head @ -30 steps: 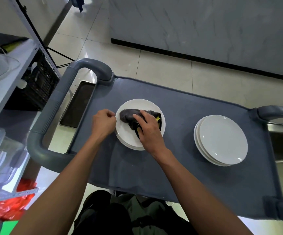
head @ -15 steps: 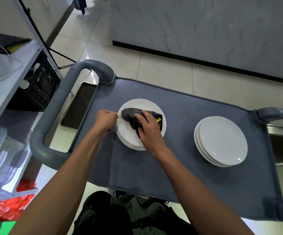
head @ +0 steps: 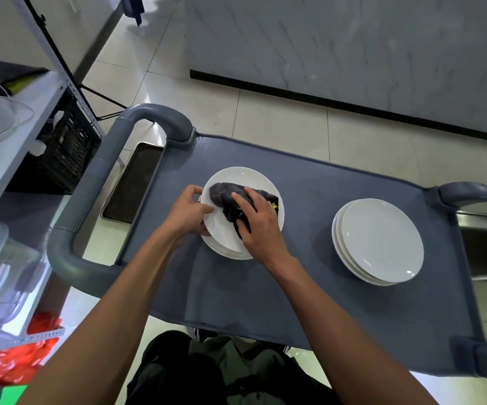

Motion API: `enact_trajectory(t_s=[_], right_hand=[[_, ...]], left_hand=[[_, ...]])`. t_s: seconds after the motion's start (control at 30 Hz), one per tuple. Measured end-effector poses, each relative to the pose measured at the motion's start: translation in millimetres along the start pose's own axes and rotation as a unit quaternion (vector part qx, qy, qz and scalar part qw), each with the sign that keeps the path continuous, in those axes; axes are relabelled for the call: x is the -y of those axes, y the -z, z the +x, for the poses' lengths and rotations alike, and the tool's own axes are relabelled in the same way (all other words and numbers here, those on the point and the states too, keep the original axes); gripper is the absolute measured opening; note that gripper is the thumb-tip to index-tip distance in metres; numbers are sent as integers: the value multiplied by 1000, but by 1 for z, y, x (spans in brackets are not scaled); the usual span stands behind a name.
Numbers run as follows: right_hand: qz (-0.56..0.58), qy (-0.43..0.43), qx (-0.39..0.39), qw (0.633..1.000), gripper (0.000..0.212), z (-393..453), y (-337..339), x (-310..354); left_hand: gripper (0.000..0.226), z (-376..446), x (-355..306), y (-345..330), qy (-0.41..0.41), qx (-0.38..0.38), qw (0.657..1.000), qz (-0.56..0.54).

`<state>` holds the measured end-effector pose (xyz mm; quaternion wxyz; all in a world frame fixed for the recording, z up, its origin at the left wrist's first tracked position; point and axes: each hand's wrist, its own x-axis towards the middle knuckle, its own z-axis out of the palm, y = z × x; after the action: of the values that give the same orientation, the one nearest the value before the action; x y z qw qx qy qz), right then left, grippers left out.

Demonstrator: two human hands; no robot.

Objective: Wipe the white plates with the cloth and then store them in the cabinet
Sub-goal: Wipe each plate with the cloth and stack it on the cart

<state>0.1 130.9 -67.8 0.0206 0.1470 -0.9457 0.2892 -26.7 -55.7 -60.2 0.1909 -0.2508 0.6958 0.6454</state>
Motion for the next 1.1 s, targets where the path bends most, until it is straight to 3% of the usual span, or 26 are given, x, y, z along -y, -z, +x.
enact_trajectory(t_s=[0.23, 0.5, 0.7, 0.83, 1.1], right_hand=[[-29, 40, 26, 998, 60, -7, 6, -4], [-30, 44, -3, 999, 55, -16, 3, 9], [-46, 56, -29, 997, 52, 0, 6, 18], [-78, 69, -60, 993, 53, 20, 26, 13], [-163, 24, -107, 980, 54, 48, 88, -12]], left_hand=[[35, -12, 1, 0, 22, 57, 996, -66], [54, -20, -4, -1, 9, 118, 991, -63], [60, -24, -7, -3, -12, 117, 990, -75], [51, -31, -15, -11, -44, 109, 989, -92], [49, -46, -36, -42, -85, 84, 984, -131]])
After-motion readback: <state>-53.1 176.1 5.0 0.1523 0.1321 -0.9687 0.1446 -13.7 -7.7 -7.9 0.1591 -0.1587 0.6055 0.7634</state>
